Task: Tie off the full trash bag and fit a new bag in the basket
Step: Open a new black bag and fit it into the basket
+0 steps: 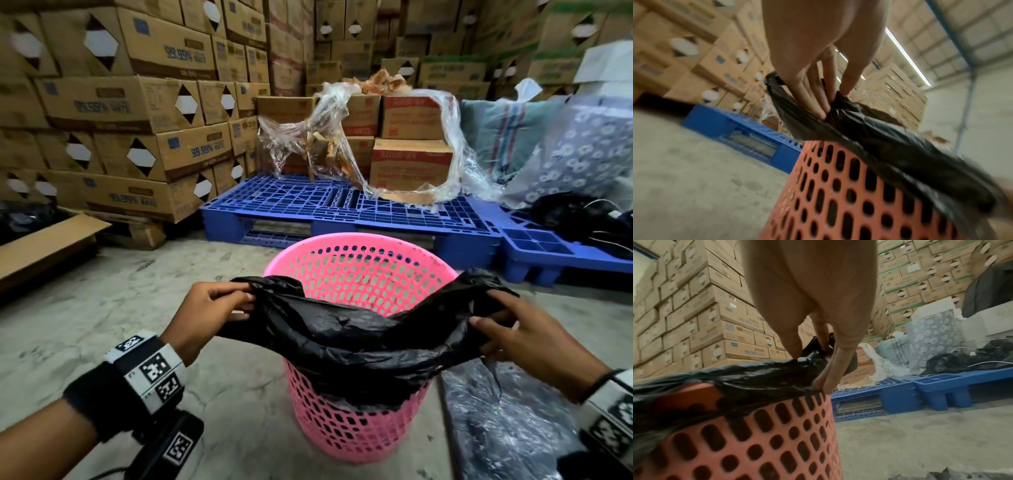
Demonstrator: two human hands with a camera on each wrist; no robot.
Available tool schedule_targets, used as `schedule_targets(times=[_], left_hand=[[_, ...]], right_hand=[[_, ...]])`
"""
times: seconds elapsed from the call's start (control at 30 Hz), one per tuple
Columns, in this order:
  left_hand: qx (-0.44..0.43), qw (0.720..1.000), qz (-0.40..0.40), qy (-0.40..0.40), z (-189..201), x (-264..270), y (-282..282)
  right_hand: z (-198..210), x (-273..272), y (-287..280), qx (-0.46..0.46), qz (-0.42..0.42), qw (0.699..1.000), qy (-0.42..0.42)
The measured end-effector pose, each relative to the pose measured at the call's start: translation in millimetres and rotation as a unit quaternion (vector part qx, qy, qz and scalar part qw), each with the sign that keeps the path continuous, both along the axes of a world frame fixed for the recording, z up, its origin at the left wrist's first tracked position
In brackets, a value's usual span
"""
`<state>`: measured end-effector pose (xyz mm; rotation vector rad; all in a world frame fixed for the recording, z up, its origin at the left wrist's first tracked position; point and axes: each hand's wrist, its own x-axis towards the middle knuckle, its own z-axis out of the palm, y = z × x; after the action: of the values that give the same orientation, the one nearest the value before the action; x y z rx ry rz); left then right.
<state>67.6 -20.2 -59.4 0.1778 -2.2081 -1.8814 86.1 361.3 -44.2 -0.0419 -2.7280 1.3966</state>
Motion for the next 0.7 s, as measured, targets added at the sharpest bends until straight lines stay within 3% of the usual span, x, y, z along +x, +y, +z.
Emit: schedule_targets(times=[0.17,0.33,0.4,0.5,0.6,0.7], left_hand=[[0.026,0.998,-0.024,-0.054,2.6,-27.5,4.2],[0.007,0.998,0.018,-0.065,0.0,-59.2,-0.9],[-0.007,0.998,0.029,-0.064,-0.3,-64.3,-5.2],[-0.046,0.998,0.048,-0.006,-1.6,-53.0,-11.5],[-0.099,0.994,0.017,0.037,1.6,-33.6,-4.5],[-0.074,0.992,-0.103,-0.006,6.5,-30.4,12.9]], right_hand=[[-8.2,-15.5,4.0,-0.082,-0.027,0.996,-0.04],[-15.3,-27.3,10.1,-0.134,-0.06,0.987,-0.068],[-13.6,-30.7,15.7,-0.138,-0.074,0.987,-0.043],[-4.2,-27.8,21.4,-0.061,-0.085,0.991,0.083],[-2.4,-24.3,19.8,0.088,-0.053,0.976,0.192],[-12.9,-32.1,14.7,0.157,-0.001,0.973,0.169]])
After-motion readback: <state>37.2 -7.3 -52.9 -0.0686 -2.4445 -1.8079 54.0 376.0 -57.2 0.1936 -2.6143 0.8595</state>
